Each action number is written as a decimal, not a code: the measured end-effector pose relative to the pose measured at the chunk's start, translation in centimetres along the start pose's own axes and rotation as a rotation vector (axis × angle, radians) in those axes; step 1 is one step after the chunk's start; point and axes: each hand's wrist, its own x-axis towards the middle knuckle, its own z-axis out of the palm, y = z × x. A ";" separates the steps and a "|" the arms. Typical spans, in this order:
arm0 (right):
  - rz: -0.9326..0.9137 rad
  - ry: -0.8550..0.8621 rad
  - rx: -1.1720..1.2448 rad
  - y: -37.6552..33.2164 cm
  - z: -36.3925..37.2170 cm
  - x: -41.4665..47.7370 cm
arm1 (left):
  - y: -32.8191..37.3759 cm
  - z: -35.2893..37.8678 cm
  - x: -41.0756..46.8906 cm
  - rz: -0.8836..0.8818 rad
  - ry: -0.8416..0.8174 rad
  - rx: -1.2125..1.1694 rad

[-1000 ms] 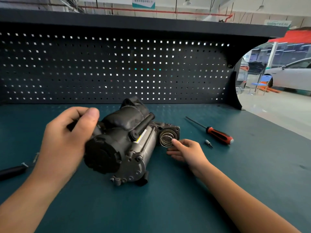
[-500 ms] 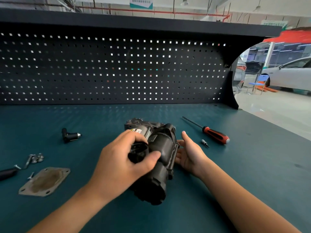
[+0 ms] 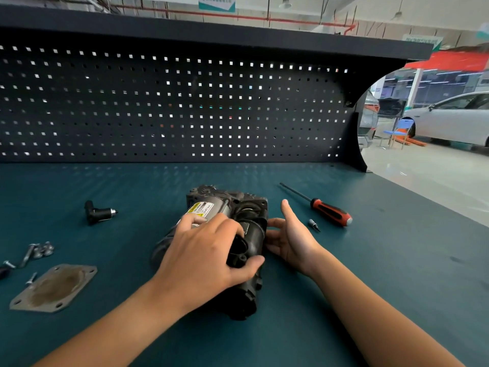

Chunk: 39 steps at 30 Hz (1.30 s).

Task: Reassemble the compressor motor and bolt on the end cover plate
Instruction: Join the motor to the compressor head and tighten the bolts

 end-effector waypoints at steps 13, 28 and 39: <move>-0.234 0.293 -0.391 -0.1 -0.6 0.2 | 0.1 0.8 1.5 0.005 -0.049 0.077; -0.495 -0.032 -0.255 0.7 -0.2 -0.3 | -0.3 0.9 2.5 0.009 -0.094 0.096; -0.521 0.051 -0.241 1.1 -0.5 0.7 | -1.2 -1.0 2.3 0.051 -0.416 0.172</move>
